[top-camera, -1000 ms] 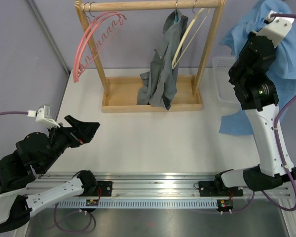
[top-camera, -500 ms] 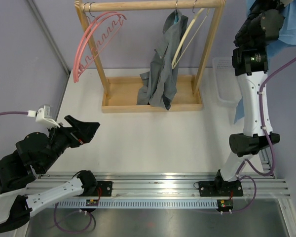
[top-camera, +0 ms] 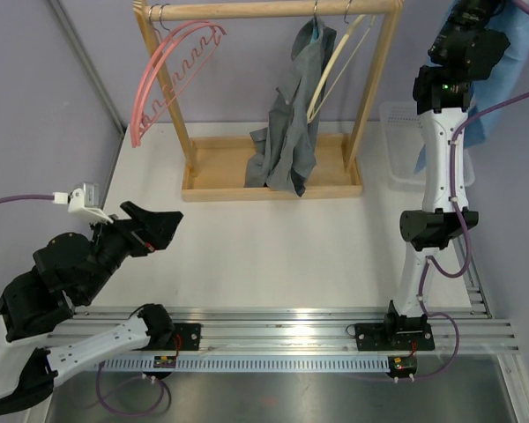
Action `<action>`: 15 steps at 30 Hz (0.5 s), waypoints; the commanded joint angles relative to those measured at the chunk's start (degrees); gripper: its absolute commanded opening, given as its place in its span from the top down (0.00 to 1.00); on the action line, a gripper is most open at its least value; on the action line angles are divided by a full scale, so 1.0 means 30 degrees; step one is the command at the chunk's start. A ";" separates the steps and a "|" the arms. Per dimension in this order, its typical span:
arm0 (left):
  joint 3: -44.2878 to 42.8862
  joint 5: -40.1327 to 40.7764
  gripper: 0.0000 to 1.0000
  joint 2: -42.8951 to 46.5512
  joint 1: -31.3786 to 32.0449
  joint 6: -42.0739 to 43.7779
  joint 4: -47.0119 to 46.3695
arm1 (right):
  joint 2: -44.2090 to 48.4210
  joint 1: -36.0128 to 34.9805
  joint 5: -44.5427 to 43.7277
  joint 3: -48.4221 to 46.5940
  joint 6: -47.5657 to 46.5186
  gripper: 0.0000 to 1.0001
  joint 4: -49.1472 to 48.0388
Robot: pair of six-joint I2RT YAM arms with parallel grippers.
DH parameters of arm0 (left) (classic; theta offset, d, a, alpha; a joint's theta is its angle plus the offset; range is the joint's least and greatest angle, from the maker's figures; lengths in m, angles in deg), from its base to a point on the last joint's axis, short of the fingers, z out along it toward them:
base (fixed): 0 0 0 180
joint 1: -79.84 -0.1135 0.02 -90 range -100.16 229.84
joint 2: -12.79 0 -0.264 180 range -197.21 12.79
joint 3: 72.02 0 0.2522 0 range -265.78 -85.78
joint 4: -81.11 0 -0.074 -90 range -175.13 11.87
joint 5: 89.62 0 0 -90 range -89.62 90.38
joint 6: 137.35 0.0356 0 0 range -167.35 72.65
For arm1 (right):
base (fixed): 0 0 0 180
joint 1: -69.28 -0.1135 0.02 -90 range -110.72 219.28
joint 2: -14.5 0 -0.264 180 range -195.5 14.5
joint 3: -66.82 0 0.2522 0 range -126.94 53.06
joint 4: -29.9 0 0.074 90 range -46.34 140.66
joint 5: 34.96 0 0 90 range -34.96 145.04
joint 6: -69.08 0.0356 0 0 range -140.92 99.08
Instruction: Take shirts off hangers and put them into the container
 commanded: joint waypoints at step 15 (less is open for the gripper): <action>0.0057 0.1172 0.01 -0.0448 0.0063 0.0058 -0.1064 | 0.1208 0.0950 -0.1348 1.3282 0.1189 1.00 -0.5957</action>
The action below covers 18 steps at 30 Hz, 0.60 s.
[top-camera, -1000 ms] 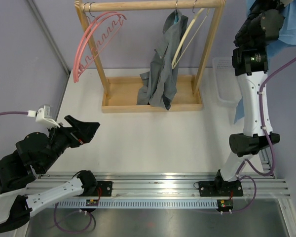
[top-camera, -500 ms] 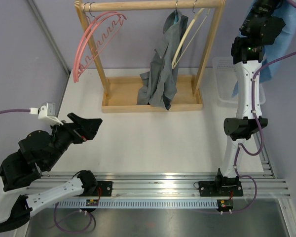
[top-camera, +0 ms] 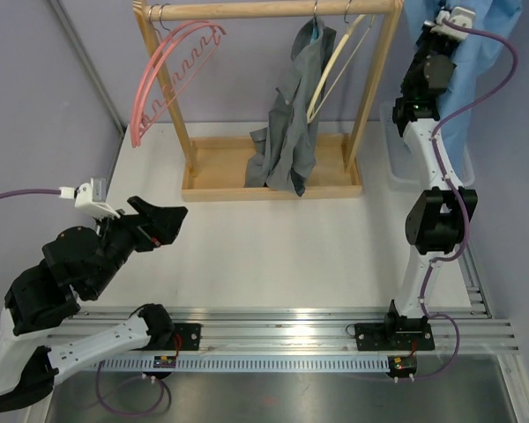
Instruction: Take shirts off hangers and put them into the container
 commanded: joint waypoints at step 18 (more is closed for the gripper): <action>0.1565 0.0282 0.01 0.1028 0.0063 -0.0819 -0.1462 | 0.0107 0.1049 -0.5852 0.0322 0.5583 1.00 1.5858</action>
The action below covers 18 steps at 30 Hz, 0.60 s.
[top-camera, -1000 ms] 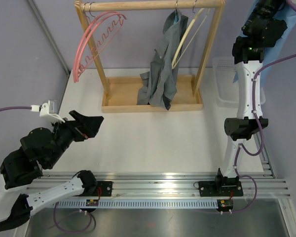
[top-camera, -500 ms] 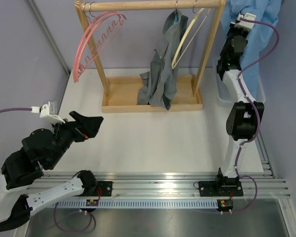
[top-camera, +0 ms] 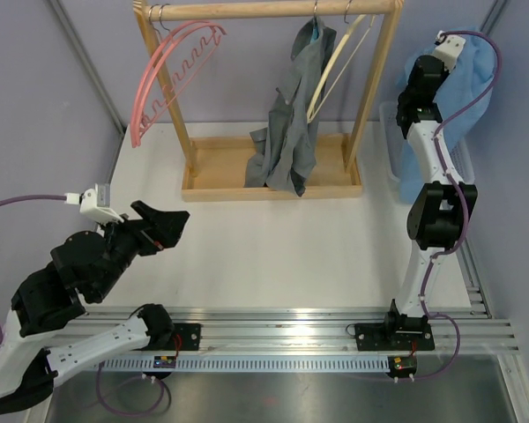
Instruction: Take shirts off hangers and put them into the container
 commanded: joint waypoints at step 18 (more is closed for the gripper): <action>0.1111 -0.0304 0.01 0.2541 0.0063 -0.1100 -0.0863 | -0.6002 0.1208 0.8484 -1.0759 1.1414 1.00 2.6563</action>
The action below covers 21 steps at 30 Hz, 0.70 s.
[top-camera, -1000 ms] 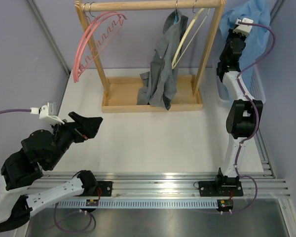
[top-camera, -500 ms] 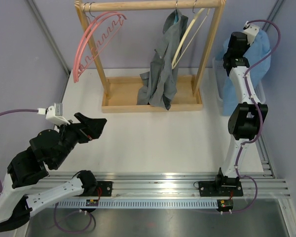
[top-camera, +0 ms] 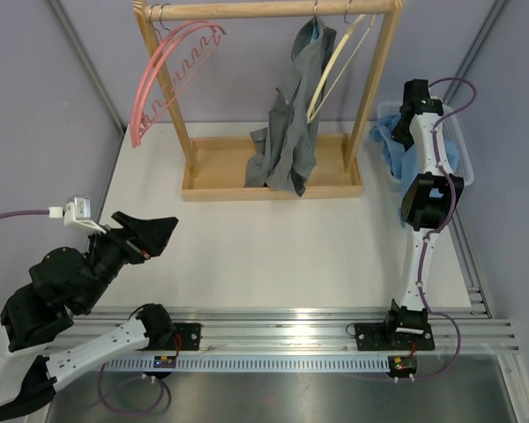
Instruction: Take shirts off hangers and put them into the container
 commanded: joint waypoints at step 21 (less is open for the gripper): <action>-0.0311 -0.0094 0.01 0.0196 0.0063 -0.1228 -0.0302 | -0.5046 0.2152 0.2771 -0.3446 0.2185 1.00 0.2937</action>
